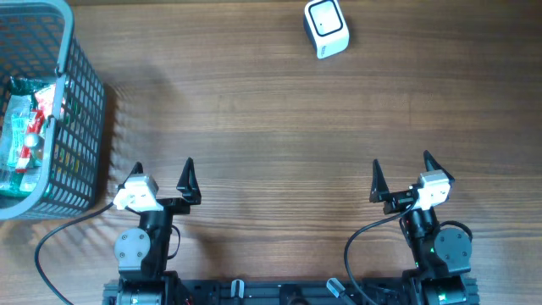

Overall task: Scan the item barcode
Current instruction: 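Move the left gripper toward the grey basket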

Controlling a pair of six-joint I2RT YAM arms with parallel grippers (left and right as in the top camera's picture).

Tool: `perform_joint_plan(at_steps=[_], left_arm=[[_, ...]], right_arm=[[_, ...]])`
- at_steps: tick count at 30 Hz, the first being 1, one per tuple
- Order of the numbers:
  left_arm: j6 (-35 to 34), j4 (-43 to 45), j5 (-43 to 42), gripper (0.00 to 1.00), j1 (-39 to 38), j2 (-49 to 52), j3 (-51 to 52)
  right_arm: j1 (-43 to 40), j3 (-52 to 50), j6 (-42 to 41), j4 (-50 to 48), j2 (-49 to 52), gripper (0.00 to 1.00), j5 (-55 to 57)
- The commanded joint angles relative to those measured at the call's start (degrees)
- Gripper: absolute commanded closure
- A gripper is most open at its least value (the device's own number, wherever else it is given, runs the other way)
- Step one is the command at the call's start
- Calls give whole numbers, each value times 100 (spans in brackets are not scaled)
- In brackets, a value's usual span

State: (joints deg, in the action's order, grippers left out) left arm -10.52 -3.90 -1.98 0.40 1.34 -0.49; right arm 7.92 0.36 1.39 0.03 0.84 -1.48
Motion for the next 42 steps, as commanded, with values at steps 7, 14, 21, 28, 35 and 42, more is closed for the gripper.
perform_joint_plan(at_steps=[7, 14, 21, 28, 35, 42], left_arm=[[114, -46, 15, 0, 24, 24, 13], [114, -46, 15, 0, 24, 24, 13], [111, -42, 4, 0, 24, 24, 13], [107, -138, -1456, 0, 24, 55, -527], [114, -2249, -1401, 0, 24, 1923, -4124], [903, -6367, -905, 0, 24, 6321, -10251]], right_arm=[[-35, -7, 11, -15, -42, 0, -59], [-35, -7, 9, -15, -42, 0, -59], [-35, -7, 11, -15, -42, 0, -59], [-35, -7, 7, -15, -42, 0, -59], [-35, -7, 9, -15, -42, 0, -59], [-35, -7, 9, -15, -42, 0, -59]])
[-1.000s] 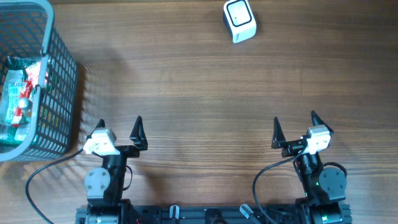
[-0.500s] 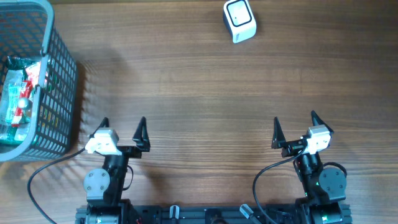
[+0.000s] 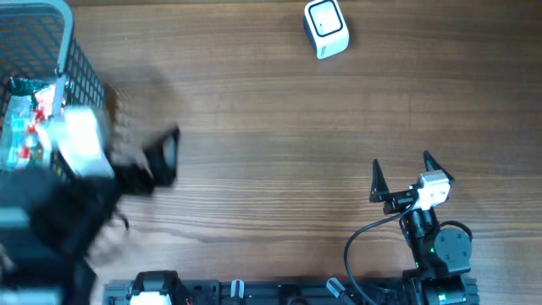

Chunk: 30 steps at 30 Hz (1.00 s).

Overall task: Scan the item barcode
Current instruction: 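Move the left gripper toward the grey basket, then reach into the basket and grasp the Kleenex tissue pack with left gripper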

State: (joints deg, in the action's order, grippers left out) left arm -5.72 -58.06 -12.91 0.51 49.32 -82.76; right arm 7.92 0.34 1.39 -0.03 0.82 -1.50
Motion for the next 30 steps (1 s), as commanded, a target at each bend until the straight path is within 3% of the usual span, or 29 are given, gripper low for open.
perform_joint_plan(at_steps=[1, 3, 6, 8, 11, 18, 22, 30], left_arm=[[420, -968, 186, 0, 13, 1884, -2461], [378, -850, 181, 0, 13, 2612, -3198], [601, -70, 234, 0, 15, 3305, -3377], [623, 293, 949, 6, 76, 3547, -3377], [398, 470, 1862, 7, 579, 3832, -3377], [391, 409, 1847, 7, 2389, 4367, -3377], [402, 144, 1196, 4, 3276, 5084, -3377], [1187, -831, 398, 5, 3497, 6395, -3373]], right_arm=[[-35, -4, 9, -9, -39, 0, -57], [-35, -4, 9, -9, -39, 0, -57], [-35, -4, 9, -9, -39, 0, -57], [-35, -4, 9, -9, -39, 0, -57], [-35, -4, 9, -9, -39, 0, -57], [-35, -4, 9, -9, -39, 0, -57], [-35, -4, 9, -9, -39, 0, -57], [-35, -4, 11, -9, -39, 0, -57]])
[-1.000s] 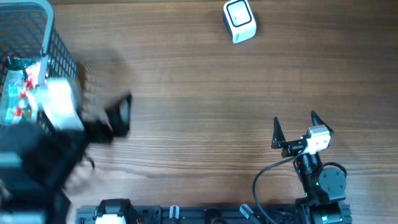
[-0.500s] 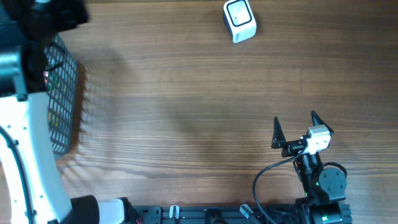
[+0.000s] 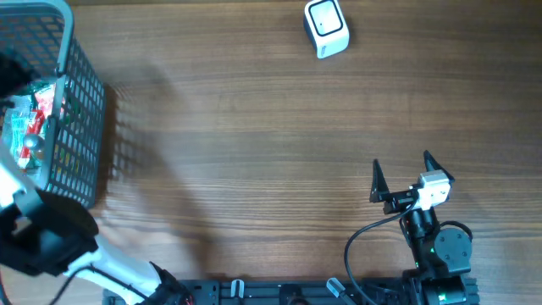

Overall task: Scan the item barcode
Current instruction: 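Reach into the basket and grasp the Kleenex tissue pack with left gripper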

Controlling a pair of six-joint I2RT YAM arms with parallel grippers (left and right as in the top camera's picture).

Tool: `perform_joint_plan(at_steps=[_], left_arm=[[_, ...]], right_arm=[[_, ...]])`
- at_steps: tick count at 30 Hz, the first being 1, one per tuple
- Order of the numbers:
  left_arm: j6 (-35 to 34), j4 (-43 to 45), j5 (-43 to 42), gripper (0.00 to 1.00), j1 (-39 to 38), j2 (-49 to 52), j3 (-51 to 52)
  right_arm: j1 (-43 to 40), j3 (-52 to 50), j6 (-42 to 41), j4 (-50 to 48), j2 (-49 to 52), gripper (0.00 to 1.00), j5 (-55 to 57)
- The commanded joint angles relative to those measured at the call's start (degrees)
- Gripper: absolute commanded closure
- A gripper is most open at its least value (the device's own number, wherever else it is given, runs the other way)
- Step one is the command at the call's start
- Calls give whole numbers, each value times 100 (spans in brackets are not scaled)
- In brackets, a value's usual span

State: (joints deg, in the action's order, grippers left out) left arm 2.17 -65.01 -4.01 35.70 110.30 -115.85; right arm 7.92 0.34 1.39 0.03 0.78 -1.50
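The item, a green and red packet (image 3: 32,119), lies inside the grey mesh basket (image 3: 85,127) at the far left. A white barcode scanner (image 3: 326,28) stands at the far edge, right of centre. My left arm (image 3: 42,233) reaches up over the basket. Only a dark part of my left gripper (image 3: 7,74) shows at the frame's left edge above the packet, and its fingers are cut off from view. My right gripper (image 3: 400,172) rests open near the front right with nothing between its fingers.
The wooden table (image 3: 254,144) stretches between basket and scanner. The arm bases and cables sit along the front edge.
My left arm has swung further left, and its gripper now sits over the basket interior at the frame edge. The right arm, scanner and basket have not moved.
Both grippers first rested open at the front edge, with the packet in the basket. Then the left arm was blurred in motion beside the basket's right wall. Now it hangs over the basket, largely out of frame.
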Motion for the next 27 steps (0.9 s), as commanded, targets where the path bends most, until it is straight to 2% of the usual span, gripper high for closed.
perform_joint_plan(at_steps=[1, 11, 18, 23, 27], left_arm=[[483, -179, -595, 5, -22, 422, -63], [551, -192, -645, 6, -22, 1108, 275], [603, 142, -647, 12, -22, 1158, 835], [601, 293, -647, 27, -22, 1158, 1064], [601, 310, -649, 31, -24, 1161, 1086]], right_arm=[[-35, -4, 9, -15, -35, 0, -57], [-35, -4, 9, -15, -35, 0, -57], [-35, -4, 9, -15, -35, 0, -57], [-35, -4, 9, -15, -35, 0, -57], [-35, -4, 11, -15, -35, 0, -57]])
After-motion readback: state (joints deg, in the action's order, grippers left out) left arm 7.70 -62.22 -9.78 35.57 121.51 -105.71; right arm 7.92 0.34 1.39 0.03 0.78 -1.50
